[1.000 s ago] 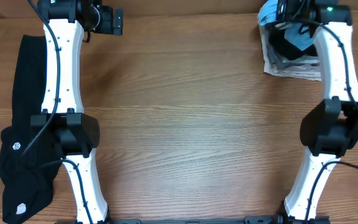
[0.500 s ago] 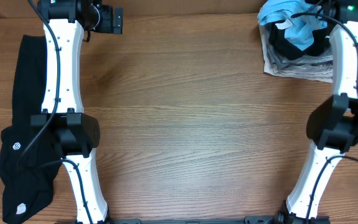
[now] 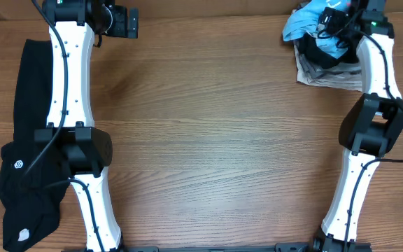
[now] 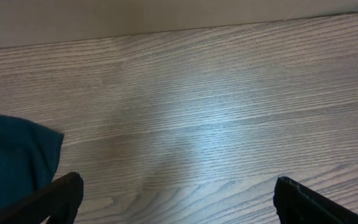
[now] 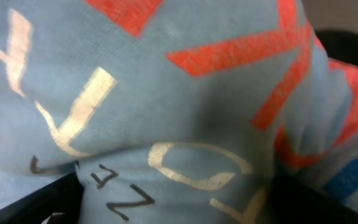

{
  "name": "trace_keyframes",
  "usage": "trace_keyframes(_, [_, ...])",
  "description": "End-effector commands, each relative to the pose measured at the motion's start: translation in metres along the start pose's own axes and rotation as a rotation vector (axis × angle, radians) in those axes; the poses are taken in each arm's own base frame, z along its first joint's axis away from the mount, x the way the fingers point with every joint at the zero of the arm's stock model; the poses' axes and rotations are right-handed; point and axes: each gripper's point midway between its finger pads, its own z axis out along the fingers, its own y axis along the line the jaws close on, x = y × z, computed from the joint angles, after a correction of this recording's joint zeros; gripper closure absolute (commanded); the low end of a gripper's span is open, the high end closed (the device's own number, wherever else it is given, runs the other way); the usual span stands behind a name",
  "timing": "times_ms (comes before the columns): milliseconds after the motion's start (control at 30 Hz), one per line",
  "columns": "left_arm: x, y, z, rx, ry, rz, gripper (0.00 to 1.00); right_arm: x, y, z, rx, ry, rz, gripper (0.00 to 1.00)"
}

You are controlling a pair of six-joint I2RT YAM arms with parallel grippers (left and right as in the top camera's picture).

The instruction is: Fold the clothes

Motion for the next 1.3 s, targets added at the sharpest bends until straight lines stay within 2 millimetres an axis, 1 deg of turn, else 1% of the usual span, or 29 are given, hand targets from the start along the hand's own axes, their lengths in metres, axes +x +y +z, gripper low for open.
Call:
trace_keyframes(0, [-0.002, 0.003, 0.003, 0.003, -0.005, -0.003, 0.0, 0.019, -0.056, -0.023, 0.096, 0.11, 0.108, 0.0])
trace_keyframes(67, [-0.002, 0.003, 0.003, 0.003, -0.005, -0.003, 0.0, -0.007, -0.055, -0.059, 0.101, 0.068, 0.107, 0.0])
trace_keyframes(133, [-0.002, 0.003, 0.003, 0.003, -0.005, -0.003, 0.0, -0.038, -0.049, -0.102, 0.099, 0.0, 0.101, 0.0])
trace_keyframes(200, [-0.002, 0.003, 0.003, 0.003, -0.005, -0.003, 0.0, -0.067, -0.035, -0.15, 0.087, -0.079, 0.071, 0.0])
trace_keyframes(233, [-0.002, 0.003, 0.003, 0.003, -0.005, -0.003, 0.0, -0.081, -0.026, -0.18, 0.074, -0.121, 0.05, 0.0])
trace_keyframes(267, [-0.002, 0.003, 0.003, 0.003, -0.005, -0.003, 0.0, -0.09, -0.016, -0.205, 0.058, -0.152, 0.036, 0.0])
trace_keyframes(300, [-0.002, 0.003, 0.003, 0.003, -0.006, -0.003, 0.0, -0.098, -0.002, -0.233, 0.033, -0.182, 0.011, 0.0])
trace_keyframes(333, [-0.002, 0.003, 0.003, 0.003, -0.005, -0.003, 0.0, -0.102, 0.011, -0.26, 0.013, -0.204, -0.003, 0.0])
trace_keyframes(367, [-0.002, 0.003, 0.003, 0.003, -0.005, -0.003, 0.0, -0.103, 0.021, -0.282, -0.005, -0.218, -0.011, 0.0])
trace_keyframes(433, [-0.002, 0.003, 0.003, 0.003, -0.005, -0.003, 0.0, -0.097, 0.046, -0.332, -0.053, -0.235, -0.031, 0.0])
trace_keyframes(500, [-0.002, 0.003, 0.003, 0.003, -0.006, -0.003, 0.0, -0.083, 0.069, -0.371, -0.096, -0.231, -0.043, 0.0])
trace_keyframes(600, [-0.002, 0.003, 0.003, 0.003, -0.005, -0.003, 0.0, -0.056, 0.094, -0.418, -0.137, -0.21, -0.067, 0.0])
trace_keyframes(700, [-0.002, 0.003, 0.003, 0.003, -0.005, -0.003, 0.0, -0.033, 0.112, -0.452, -0.163, -0.195, -0.09, 0.0])
trace_keyframes(767, [-0.002, 0.004, 0.003, 0.003, -0.005, -0.003, 0.0, -0.024, 0.118, -0.467, -0.174, -0.194, -0.101, 0.0])
trace_keyframes(833, [-0.002, 0.004, 0.003, 0.002, -0.006, -0.004, 0.0, -0.017, 0.121, -0.477, -0.179, -0.194, -0.105, 0.0])
trace_keyframes(900, [-0.002, 0.004, 0.003, 0.002, -0.006, -0.004, 0.0, -0.014, 0.121, -0.481, -0.179, -0.191, -0.105, 0.0])
trace_keyframes(933, [-0.002, 0.004, 0.003, 0.002, -0.006, -0.004, 0.0, -0.005, 0.118, -0.48, -0.17, -0.157, -0.099, 0.0])
trace_keyframes(1000, [-0.002, 0.004, 0.003, 0.002, -0.005, -0.004, 0.0, -0.006, 0.115, -0.479, -0.152, -0.16, -0.118, 0.0])
trace_keyframes(1033, [-0.002, 0.004, 0.003, 0.002, -0.006, -0.004, 0.0, -0.006, 0.116, -0.478, -0.152, -0.159, -0.173, 0.0])
trace_keyframes(1100, [-0.002, 0.004, 0.003, 0.002, -0.005, -0.004, 0.0, -0.003, 0.121, -0.475, -0.169, -0.148, -0.218, 0.0])
trace_keyframes(1200, [-0.002, 0.004, 0.003, 0.002, -0.006, -0.004, 0.0, 0.001, 0.128, -0.475, -0.184, -0.139, -0.232, 0.0])
trace_keyframes(1267, [-0.002, 0.004, 0.003, 0.002, -0.005, -0.004, 0.0, 0.005, 0.14, -0.477, -0.206, -0.141, -0.26, 0.0])
